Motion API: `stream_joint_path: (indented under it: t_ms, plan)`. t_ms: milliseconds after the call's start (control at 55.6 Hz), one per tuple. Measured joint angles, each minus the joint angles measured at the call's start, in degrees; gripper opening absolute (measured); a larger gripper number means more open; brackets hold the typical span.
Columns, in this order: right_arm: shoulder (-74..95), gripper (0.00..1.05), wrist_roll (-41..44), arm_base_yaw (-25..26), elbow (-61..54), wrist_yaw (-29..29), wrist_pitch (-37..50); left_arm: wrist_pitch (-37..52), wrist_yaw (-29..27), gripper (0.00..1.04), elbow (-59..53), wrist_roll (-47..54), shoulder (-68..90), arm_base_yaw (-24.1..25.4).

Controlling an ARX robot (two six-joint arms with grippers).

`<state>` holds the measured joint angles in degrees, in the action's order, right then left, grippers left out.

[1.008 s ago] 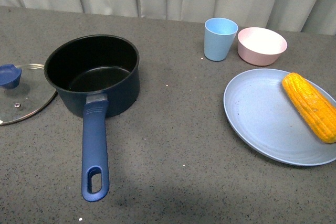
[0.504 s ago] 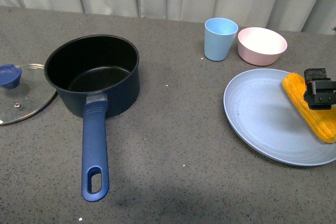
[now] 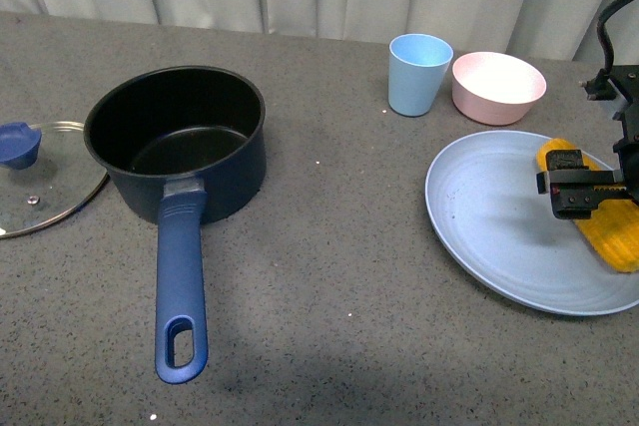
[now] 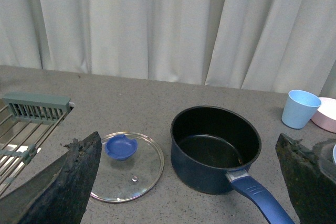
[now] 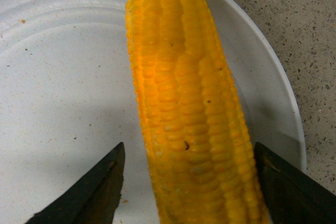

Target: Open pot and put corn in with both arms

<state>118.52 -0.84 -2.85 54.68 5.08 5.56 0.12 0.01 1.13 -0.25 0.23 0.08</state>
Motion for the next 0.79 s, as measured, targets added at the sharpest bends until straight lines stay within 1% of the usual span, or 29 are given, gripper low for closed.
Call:
stream_joint_path:
  t_ms: [198, 360, 450, 540, 576, 630, 684, 756, 792]
  plan:
    - [0.04, 0.43, -0.11, -0.20, 0.79, 0.07, -0.68, 0.00, 0.00, 0.98, 0.00, 0.00, 0.00, 0.00]
    - [-0.22, 0.26, -0.83, -0.17, 0.85, -1.40, -1.33, 0.00, 0.00, 0.98, 0.00, 0.00, 0.00, 0.00]
    - [-1.18, 0.22, -1.92, 0.07, 0.79, -3.69, -2.16, 0.00, 0.00, 0.98, 0.00, 0.02, 0.00, 0.00]
    - [-3.85, 0.19, -4.26, 0.28, 0.13, -7.48, -2.69, 0.00, 0.00, 0.98, 0.00, 0.02, 0.00, 0.00]
    - [-5.05, 0.18, -5.79, 0.31, -0.22, -9.97, -2.38, 0.00, 0.00, 0.98, 0.00, 0.02, 0.00, 0.00]
    - [-7.06, 0.18, -9.42, 0.17, -0.68, -14.08, -1.57, 0.00, 0.00, 0.98, 0.00, 0.00, 0.00, 0.00]
    - [-8.59, 0.17, -11.98, -0.31, -1.16, -16.96, -0.39, 0.00, 0.00, 0.98, 0.00, 0.00, 0.00, 0.00]
    - [-10.38, 0.16, -16.96, -2.14, -1.36, -21.33, 0.76, 0.00, 0.00, 0.98, 0.00, 0.02, 0.00, 0.00]
    - [-10.75, 0.16, -19.21, -3.34, -1.36, -22.62, 1.09, 0.00, 0.00, 0.98, 0.00, 0.02, 0.00, 0.00]
